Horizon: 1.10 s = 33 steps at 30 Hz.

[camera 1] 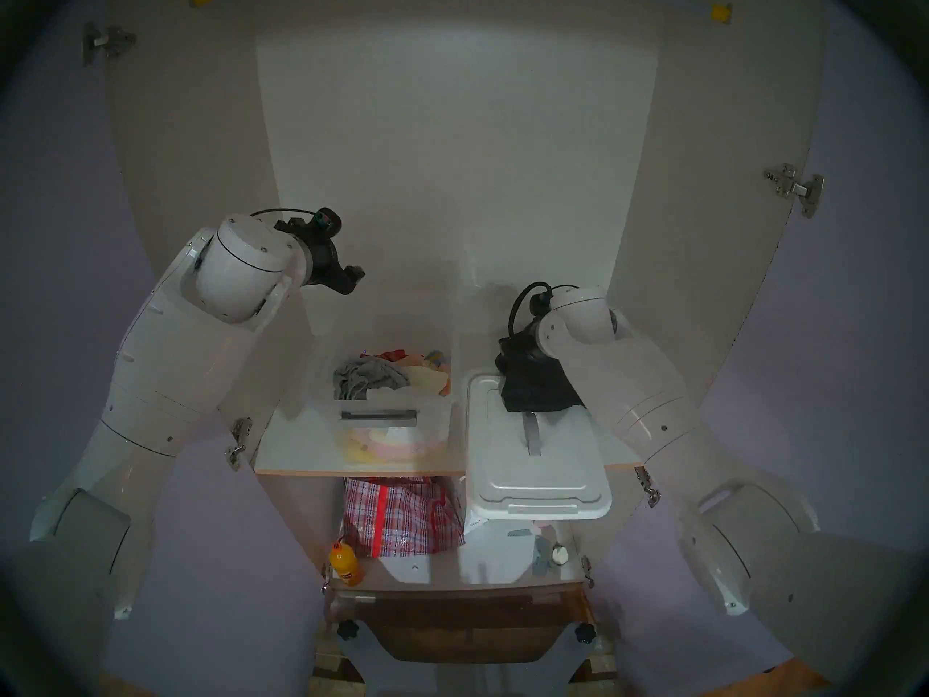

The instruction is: Take clothing out of the storage bin and put the lid back on the bin

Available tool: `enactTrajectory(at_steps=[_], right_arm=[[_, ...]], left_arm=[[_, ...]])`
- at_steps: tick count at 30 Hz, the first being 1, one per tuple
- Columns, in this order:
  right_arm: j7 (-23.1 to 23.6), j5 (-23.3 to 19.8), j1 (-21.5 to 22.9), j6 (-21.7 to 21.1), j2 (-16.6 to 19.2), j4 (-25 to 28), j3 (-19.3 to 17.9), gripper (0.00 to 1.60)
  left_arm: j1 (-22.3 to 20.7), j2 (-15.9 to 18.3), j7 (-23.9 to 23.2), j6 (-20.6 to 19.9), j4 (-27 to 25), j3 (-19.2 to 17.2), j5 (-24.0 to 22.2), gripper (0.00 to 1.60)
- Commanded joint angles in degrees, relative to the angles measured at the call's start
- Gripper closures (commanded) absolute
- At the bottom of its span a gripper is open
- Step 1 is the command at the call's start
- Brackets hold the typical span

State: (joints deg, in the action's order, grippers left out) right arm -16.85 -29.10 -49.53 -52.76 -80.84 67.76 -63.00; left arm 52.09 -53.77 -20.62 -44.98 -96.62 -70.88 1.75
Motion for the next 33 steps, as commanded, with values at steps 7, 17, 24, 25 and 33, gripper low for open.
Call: enactTrajectory(at_steps=[7, 17, 24, 25, 33], right_arm=[[-4.99, 0.51, 1.95, 7.43, -5.48, -14.43, 0.44, 0.0], [2.44, -0.25, 6.85, 4.82, -5.09, -24.27, 2.01, 0.0], [2.8, 0.27, 4.97, 6.1, -4.32, -23.11, 2.47, 0.0], [2.83, 0.32, 4.85, 6.29, -4.21, -23.15, 2.59, 0.0], [7.03, -1.39, 6.39, 6.69, -4.48, -29.65, 2.03, 0.0]], left_arm=[[-1.78, 0.05, 0.07, 0.66, -1.27, -0.75, -0.06, 0.0], [-1.81, 0.11, 0.07, 0.76, -1.29, -0.74, -0.13, 0.0], [-1.82, 0.12, 0.07, 0.77, -1.29, -0.73, -0.15, 0.0], [-1.82, 0.12, 0.08, 0.77, -1.29, -0.72, -0.15, 0.0], [-1.82, 0.13, 0.09, 0.77, -1.28, -0.72, -0.17, 0.0]])
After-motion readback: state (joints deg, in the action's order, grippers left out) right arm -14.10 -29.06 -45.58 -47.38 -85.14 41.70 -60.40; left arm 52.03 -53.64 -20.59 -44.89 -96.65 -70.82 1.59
